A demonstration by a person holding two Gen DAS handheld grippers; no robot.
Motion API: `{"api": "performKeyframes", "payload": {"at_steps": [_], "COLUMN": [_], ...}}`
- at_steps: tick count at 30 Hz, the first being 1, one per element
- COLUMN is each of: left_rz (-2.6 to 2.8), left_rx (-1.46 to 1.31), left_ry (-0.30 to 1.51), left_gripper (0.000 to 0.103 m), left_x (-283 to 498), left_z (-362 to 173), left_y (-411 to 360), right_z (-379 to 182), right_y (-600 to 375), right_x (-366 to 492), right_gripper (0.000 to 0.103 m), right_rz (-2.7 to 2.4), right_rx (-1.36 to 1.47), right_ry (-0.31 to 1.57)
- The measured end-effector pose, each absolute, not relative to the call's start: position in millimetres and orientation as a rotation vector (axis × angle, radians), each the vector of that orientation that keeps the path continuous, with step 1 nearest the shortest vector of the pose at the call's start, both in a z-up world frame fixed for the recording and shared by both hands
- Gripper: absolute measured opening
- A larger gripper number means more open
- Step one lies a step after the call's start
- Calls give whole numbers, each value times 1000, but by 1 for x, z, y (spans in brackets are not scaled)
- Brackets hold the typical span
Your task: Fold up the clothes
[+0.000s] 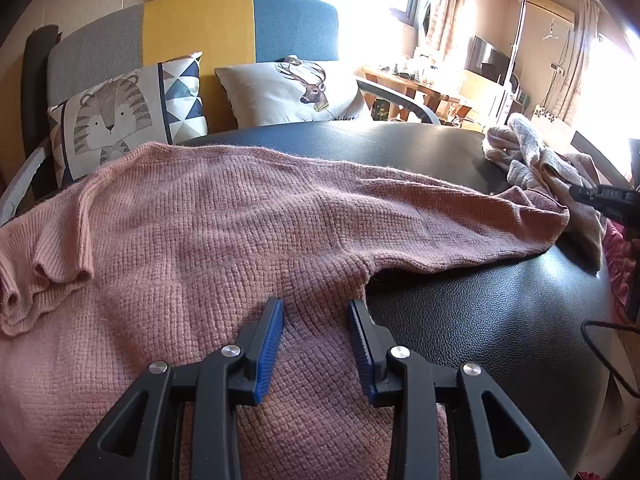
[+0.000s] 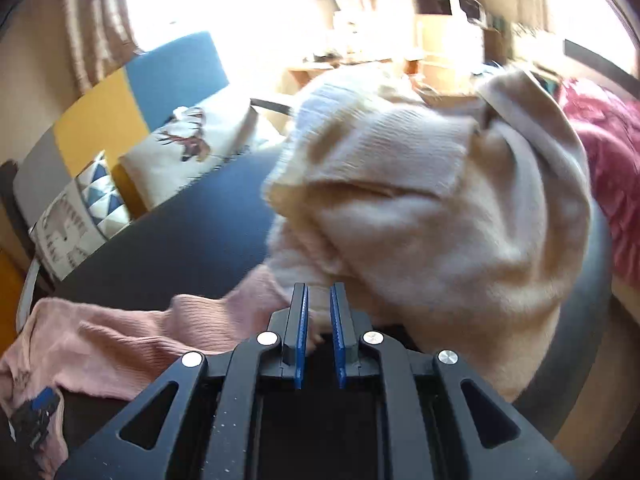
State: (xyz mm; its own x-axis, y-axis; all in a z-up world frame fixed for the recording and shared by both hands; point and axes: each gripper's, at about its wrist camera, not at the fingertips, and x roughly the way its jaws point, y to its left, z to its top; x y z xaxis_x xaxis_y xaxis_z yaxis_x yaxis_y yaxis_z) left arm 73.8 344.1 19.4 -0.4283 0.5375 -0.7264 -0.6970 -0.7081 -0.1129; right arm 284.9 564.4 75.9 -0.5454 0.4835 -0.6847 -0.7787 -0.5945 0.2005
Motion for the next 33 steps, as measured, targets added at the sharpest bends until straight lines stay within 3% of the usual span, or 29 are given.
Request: {"api": "performKeyframes", "payload": {"at_steps": [6, 9, 19, 23, 28, 33], "left_rz": [2155, 2154, 2153, 2154, 2158, 2166], "left_rx": [-996, -996, -996, -992, -992, -998], "left_ry": [261, 257, 254, 254, 255, 285], "left_gripper": [34, 34, 34, 34, 34, 34], "left_x": [74, 74, 74, 74, 75, 77], "left_z": [19, 19, 18, 17, 17, 19], "left_y": [344, 344, 344, 343, 344, 348], "right_z": [46, 25, 14, 14, 39, 40], "right_y": [562, 565, 606, 601, 584, 531], "right_x": [194, 183, 183, 166, 188, 178], "right_gripper": [12, 12, 10, 10, 15, 15], "right_rz": [2211, 2157, 2004, 1982, 2154, 2385], "right_rx": [-1220, -1266, -1063, -1041, -845, -872], "right_ry": [573, 547, 528, 439, 632, 628]}}
